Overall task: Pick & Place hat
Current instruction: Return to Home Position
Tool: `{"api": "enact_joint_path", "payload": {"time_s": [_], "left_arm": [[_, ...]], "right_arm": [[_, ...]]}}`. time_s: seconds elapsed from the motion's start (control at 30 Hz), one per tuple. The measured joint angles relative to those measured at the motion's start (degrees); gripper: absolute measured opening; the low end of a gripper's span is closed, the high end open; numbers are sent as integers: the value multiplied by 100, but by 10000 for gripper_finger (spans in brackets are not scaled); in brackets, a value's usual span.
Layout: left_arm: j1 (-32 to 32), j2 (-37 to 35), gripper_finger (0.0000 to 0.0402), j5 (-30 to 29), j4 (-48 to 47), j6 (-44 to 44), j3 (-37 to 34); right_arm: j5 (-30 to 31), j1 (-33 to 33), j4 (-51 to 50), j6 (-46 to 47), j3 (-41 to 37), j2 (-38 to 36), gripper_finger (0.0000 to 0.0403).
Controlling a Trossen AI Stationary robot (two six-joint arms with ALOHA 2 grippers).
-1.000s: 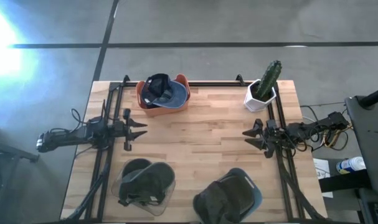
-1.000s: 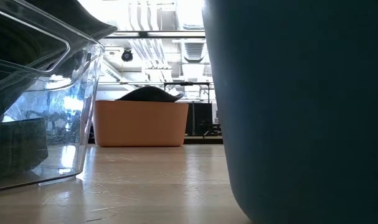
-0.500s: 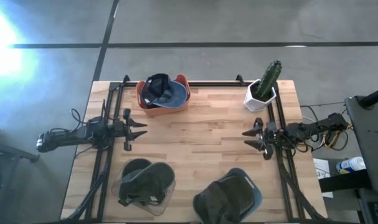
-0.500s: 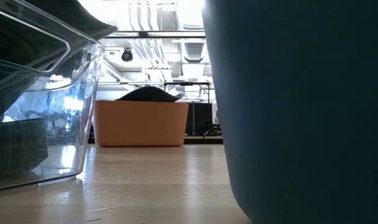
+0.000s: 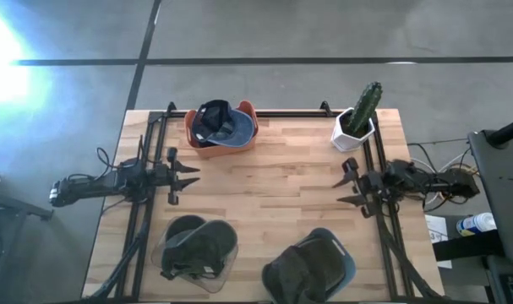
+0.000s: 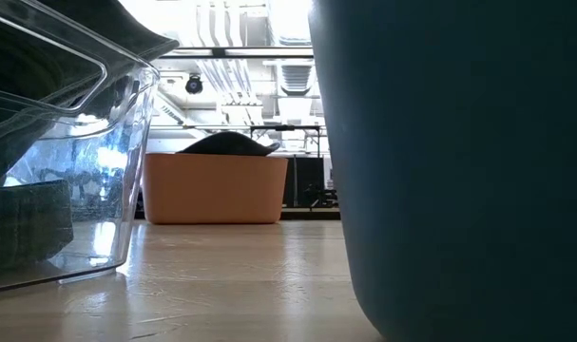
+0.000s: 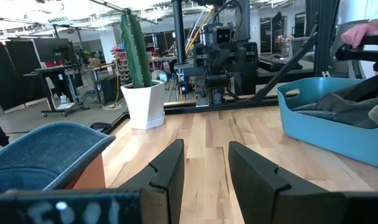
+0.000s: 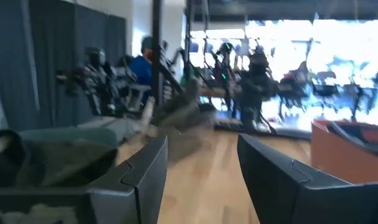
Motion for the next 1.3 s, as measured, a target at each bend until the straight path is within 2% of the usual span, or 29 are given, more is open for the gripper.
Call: {"api": "enact_joint_path", "payload": {"time_s": [0.13, 0.27, 0.57, 0.9, 1.3], "left_arm": [[-1, 5, 119, 0, 2, 0, 0], [0, 8, 119, 0, 2, 0, 0], [0, 10, 119, 0, 1, 0, 0], [0, 8, 119, 0, 2, 0, 0], [0, 10, 119, 0, 0, 0, 0]], "right_arm": [[-226, -552, -115, 104, -4, 0, 192], [-194, -787, -106, 9, -4, 0, 192], [-200, -449, -39, -175, -7, 0, 192], [-227, -442, -80, 267, -7, 63, 192], [-213, -442, -119, 278, -7, 199, 192]]}}
